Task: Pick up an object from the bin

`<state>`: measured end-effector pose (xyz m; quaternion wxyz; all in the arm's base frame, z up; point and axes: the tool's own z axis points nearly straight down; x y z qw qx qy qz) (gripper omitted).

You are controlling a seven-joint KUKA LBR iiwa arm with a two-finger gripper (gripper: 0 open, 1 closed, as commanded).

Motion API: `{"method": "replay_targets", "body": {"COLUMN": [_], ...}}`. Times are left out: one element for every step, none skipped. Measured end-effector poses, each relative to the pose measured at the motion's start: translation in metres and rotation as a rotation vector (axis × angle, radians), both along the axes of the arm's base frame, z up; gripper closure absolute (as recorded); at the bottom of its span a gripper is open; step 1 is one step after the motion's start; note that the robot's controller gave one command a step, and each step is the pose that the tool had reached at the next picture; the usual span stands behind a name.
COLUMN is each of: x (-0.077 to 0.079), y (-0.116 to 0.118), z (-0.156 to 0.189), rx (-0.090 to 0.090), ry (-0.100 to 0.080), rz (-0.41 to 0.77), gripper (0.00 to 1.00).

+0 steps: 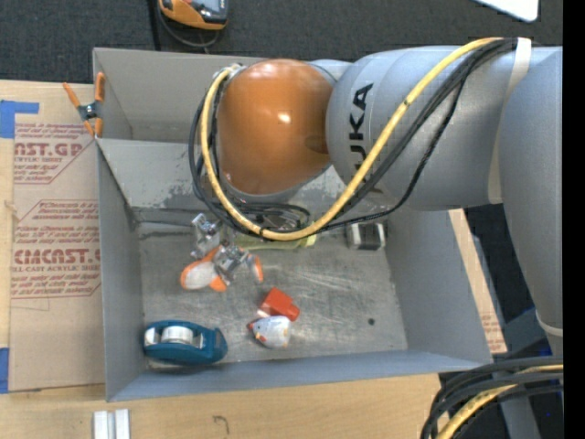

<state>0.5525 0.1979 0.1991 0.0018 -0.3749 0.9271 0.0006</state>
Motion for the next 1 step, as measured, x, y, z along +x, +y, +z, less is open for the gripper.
{"method": "replay_targets", "body": {"x": [-0.0008], "y": [-0.0039], "z": [0.0038], "rx": [0.001], "ry": [-0.003], "rz": [0.003], "gripper": [1.0]}}
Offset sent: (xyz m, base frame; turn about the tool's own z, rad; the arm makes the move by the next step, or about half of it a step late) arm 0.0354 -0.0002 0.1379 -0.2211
